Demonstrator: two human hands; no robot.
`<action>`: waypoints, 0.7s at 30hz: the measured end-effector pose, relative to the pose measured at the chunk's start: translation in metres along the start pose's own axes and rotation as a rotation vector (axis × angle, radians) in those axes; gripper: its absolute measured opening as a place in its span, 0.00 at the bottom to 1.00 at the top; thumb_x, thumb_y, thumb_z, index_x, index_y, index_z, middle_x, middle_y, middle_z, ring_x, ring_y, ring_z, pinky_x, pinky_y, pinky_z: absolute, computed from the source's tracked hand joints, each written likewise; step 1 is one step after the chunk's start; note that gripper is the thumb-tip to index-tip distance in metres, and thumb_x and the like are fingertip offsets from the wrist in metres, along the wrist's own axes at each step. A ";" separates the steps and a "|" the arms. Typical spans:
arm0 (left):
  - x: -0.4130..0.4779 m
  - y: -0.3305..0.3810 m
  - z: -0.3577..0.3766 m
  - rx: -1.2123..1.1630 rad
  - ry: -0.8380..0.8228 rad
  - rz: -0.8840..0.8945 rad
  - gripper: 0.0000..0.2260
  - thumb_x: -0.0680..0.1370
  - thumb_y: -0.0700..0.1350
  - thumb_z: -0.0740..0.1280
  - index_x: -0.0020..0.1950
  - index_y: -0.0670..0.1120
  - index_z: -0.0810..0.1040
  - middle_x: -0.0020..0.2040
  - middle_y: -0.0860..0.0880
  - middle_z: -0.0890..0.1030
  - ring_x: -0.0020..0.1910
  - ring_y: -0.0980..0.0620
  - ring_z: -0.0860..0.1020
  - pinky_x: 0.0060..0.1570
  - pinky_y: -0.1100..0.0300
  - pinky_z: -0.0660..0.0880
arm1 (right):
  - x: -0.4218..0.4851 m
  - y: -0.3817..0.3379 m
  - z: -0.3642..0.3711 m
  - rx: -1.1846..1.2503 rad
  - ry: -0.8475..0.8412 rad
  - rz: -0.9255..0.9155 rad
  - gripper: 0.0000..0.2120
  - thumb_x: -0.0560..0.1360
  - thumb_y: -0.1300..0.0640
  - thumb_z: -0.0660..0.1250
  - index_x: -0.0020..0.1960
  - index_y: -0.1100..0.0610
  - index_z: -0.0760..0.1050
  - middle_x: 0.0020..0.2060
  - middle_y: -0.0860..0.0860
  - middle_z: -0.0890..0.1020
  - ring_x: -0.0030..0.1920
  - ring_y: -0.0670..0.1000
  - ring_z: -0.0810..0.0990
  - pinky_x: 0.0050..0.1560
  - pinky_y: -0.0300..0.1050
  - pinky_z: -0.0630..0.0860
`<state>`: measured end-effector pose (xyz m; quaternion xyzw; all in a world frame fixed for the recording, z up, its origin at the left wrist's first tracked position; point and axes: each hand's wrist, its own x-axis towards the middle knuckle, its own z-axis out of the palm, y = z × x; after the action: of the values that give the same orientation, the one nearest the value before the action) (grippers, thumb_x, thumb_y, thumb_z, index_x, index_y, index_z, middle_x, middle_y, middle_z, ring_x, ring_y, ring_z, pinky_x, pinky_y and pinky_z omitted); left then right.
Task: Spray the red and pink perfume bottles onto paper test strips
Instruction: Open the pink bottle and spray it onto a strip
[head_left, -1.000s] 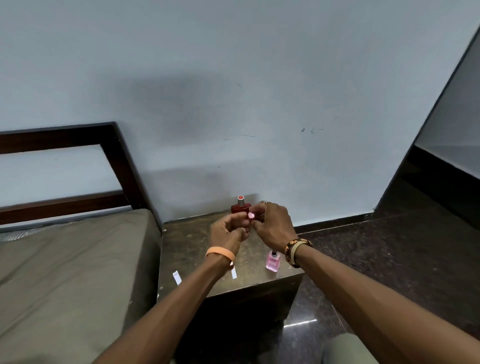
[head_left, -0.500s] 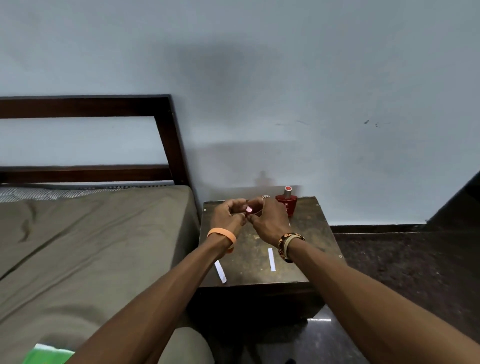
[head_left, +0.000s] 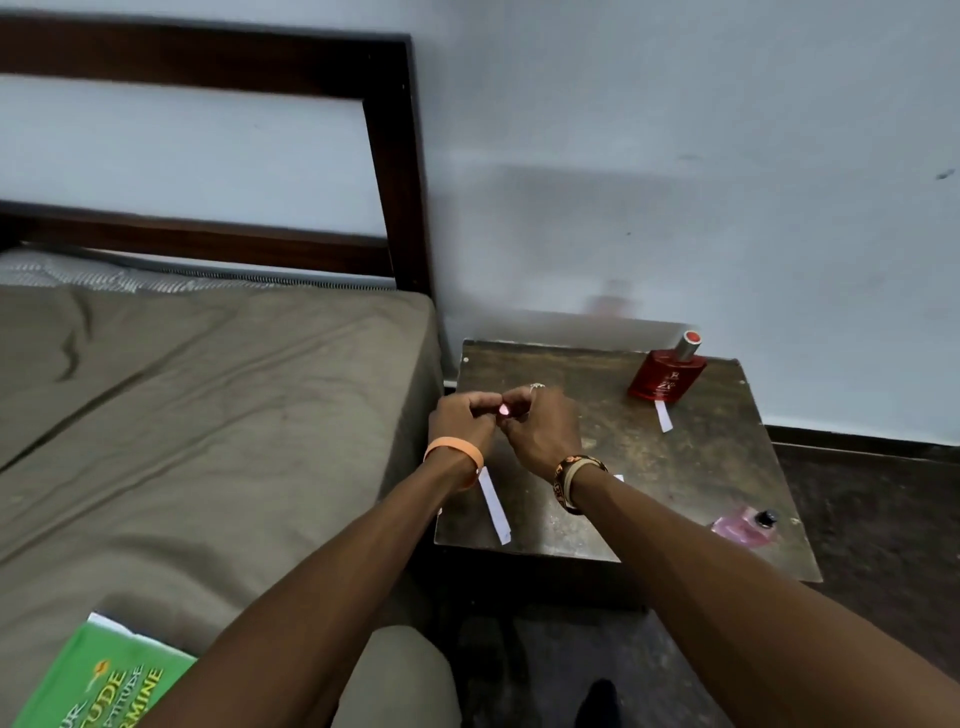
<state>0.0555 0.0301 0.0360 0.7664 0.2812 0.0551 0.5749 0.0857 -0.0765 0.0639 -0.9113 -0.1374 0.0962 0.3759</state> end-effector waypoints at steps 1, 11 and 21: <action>0.005 -0.004 0.000 0.015 0.002 -0.002 0.15 0.72 0.31 0.63 0.53 0.43 0.83 0.49 0.44 0.85 0.51 0.45 0.82 0.58 0.49 0.77 | 0.004 0.001 0.005 -0.001 -0.012 0.004 0.08 0.73 0.63 0.71 0.51 0.56 0.85 0.44 0.52 0.86 0.44 0.49 0.82 0.44 0.40 0.76; 0.028 -0.043 0.002 0.063 0.023 -0.064 0.15 0.72 0.32 0.64 0.53 0.45 0.84 0.50 0.46 0.85 0.51 0.51 0.82 0.58 0.53 0.77 | 0.025 0.017 0.045 -0.063 -0.117 0.045 0.13 0.73 0.66 0.68 0.53 0.55 0.84 0.47 0.54 0.86 0.47 0.54 0.83 0.47 0.43 0.77; 0.029 -0.049 0.003 0.131 0.026 -0.028 0.15 0.72 0.33 0.65 0.54 0.46 0.83 0.49 0.48 0.85 0.49 0.55 0.81 0.59 0.60 0.76 | 0.025 0.028 0.053 -0.060 -0.147 0.076 0.17 0.73 0.67 0.67 0.58 0.53 0.81 0.51 0.54 0.86 0.51 0.55 0.83 0.53 0.52 0.80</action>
<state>0.0628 0.0511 -0.0166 0.7976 0.3025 0.0385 0.5205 0.0993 -0.0521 0.0052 -0.9173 -0.1327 0.1727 0.3334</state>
